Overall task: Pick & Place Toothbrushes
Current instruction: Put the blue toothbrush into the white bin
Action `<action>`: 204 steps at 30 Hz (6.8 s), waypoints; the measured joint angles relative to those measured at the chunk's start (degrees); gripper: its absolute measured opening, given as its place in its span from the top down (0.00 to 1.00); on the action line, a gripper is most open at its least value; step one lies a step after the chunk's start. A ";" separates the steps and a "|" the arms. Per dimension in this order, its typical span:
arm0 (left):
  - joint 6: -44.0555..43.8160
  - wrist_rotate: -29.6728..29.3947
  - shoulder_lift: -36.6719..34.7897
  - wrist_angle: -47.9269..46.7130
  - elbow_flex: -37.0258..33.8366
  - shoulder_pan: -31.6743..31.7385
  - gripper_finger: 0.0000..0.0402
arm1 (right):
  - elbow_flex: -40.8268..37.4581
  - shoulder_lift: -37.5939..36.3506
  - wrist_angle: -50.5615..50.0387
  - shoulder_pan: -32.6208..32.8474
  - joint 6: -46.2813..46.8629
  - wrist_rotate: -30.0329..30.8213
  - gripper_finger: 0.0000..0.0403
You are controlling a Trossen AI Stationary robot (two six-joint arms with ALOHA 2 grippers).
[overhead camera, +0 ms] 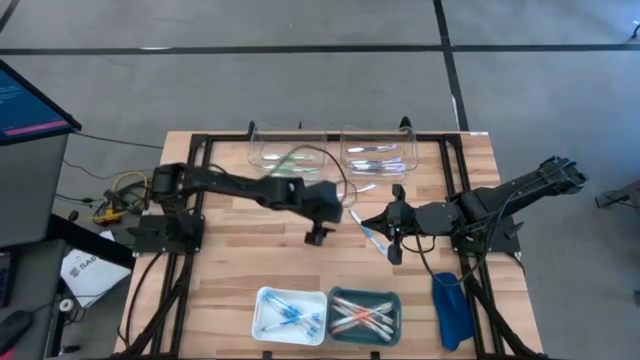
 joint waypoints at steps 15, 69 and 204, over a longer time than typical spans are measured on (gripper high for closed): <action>-0.13 0.02 9.93 22.55 1.41 -1.00 0.33 | 0.00 0.00 0.11 -0.04 0.01 0.02 1.00; -4.48 4.63 28.35 15.29 13.29 -0.32 0.48 | 0.00 -0.02 0.07 -0.09 0.00 0.07 1.00; -63.34 -15.04 -10.00 6.95 -20.28 -27.83 0.98 | 0.02 -0.02 -1.70 -0.02 8.50 -0.02 1.00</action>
